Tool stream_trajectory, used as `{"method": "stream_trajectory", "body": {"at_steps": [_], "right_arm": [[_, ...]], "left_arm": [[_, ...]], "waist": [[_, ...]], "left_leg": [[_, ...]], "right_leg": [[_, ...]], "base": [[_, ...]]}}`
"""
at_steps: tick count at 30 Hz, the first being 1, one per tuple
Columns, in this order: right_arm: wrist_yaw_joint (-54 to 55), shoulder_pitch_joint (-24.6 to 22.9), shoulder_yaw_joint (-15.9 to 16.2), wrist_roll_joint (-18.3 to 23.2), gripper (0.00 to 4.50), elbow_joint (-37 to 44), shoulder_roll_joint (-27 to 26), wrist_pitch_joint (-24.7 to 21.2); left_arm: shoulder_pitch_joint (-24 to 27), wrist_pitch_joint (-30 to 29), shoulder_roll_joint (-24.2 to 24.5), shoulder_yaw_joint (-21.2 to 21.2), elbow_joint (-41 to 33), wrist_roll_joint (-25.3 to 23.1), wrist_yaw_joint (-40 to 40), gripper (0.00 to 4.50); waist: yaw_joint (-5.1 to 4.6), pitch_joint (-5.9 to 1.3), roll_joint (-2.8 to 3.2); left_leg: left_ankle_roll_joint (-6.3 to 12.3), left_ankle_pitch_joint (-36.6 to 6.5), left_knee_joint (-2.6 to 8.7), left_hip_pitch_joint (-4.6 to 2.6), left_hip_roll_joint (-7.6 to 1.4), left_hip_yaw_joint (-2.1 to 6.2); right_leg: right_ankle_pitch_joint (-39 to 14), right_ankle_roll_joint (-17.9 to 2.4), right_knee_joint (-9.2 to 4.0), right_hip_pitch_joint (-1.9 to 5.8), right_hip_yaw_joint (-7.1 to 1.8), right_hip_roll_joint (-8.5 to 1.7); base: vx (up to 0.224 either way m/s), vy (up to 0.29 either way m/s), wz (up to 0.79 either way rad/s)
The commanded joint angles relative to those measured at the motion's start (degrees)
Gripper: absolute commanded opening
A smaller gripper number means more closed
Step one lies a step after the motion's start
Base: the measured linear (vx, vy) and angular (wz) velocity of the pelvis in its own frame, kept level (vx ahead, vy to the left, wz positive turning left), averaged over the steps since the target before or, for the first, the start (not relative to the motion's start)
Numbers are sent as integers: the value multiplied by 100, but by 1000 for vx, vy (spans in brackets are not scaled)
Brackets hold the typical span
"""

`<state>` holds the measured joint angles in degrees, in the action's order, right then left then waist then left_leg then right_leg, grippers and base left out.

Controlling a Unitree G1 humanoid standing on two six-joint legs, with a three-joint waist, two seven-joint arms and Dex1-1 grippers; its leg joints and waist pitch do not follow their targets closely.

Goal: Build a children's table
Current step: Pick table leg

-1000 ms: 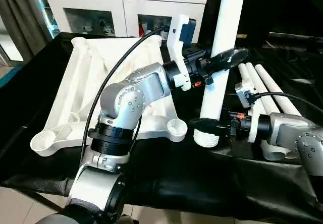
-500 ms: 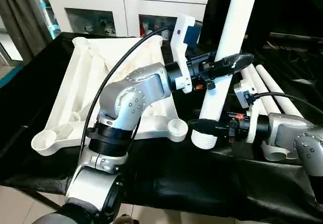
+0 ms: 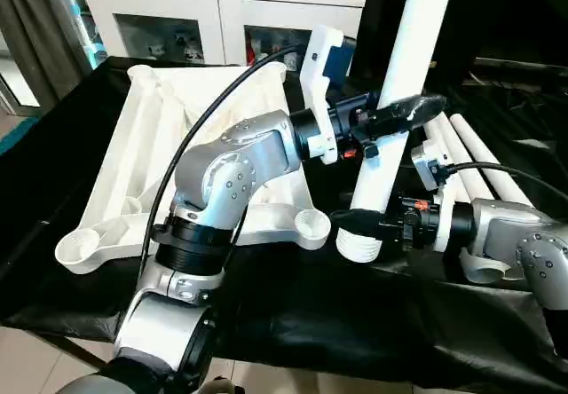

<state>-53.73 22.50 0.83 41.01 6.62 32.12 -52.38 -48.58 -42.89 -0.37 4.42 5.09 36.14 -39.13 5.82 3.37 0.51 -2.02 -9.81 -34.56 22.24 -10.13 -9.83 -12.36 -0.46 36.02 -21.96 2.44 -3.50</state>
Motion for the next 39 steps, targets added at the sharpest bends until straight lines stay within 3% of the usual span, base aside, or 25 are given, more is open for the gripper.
{"method": "stream_trajectory", "body": {"at_steps": [1, 10, 11, 14, 15, 21, 32, 33, 36, 39], "right_arm": [[54, 47, -119, 37, 335, 56, 46, -33], [53, 25, -66, 2, 335, 40, 57, -41], [53, 24, -67, 7, 309, 38, 54, -45], [74, 32, -97, 31, 297, 13, 20, -49], [79, 38, -98, 28, 269, 3, 17, -48], [84, 71, -96, -3, 231, -74, 0, -17], [223, 97, -97, -63, 206, -166, -157, 129], [240, 99, -101, -73, 204, -174, -178, 144], [311, 96, -129, -87, 202, -205, -255, 196], [453, 80, -191, -106, 199, -244, -383, 293]], "left_arm": [[26, -32, 1, 81, -79, -18, -89, 180], [6, -58, 11, 64, -98, 50, -111, 180], [7, -66, 13, 68, -105, 56, -119, 180], [17, -115, 8, 67, -140, 103, -136, 180], [16, -115, 9, 70, -140, 102, -139, 180], [-5, -110, 18, 79, -133, 94, -156, 180], [-47, -23, 45, 97, -34, -78, -4, 180], [-60, -31, 35, 77, -6, -89, 46, 236], [-74, -81, 28, -18, -30, 22, 24, 253], [-119, 191, -62, -300, 23, 36, 238, 293]], "waist": [[15, -411, -130], [17, -415, -129], [18, -417, -130], [18, -419, -130], [17, -420, -128], [25, -422, -120], [33, -424, -100], [34, -420, -103], [55, -428, -69], [53, -430, -85]], "left_leg": [[289, -429, 312, -87, -255, 62], [294, -398, 310, -82, -252, 63], [295, -401, 309, -83, -251, 62], [300, -398, 306, -84, -249, 62], [310, -374, 308, -85, -254, 65], [308, -382, 304, -86, -252, 63], [253, -435, 309, -90, -254, 68], [255, -432, 312, -90, -254, 69], [231, -421, 310, -94, -257, 75], [235, -419, 307, -86, -252, 70]], "right_leg": [[-388, -1278, -435, 308, -232, -437], [-332, -1282, -424, 314, -231, -435], [-334, -1281, -427, 314, -231, -435], [-340, -1277, -425, 315, -232, -434], [-301, -1284, -418, 311, -231, -430], [-278, -1303, -416, 311, -230, -432], [-257, -1318, -414, 306, -228, -433], [-255, -1316, -415, 309, -228, -431], [-214, -1322, -409, 310, -230, -436], [-80, -1368, -404, 307, -230, -438]], "base": [[0, 0, 0], [0, 0, 0], [0, 0, 0], [0, 0, 0], [0, 0, 0], [0, 0, 0], [0, 0, 0], [0, 0, 0], [0, 0, 0], [0, 0, 0]]}}
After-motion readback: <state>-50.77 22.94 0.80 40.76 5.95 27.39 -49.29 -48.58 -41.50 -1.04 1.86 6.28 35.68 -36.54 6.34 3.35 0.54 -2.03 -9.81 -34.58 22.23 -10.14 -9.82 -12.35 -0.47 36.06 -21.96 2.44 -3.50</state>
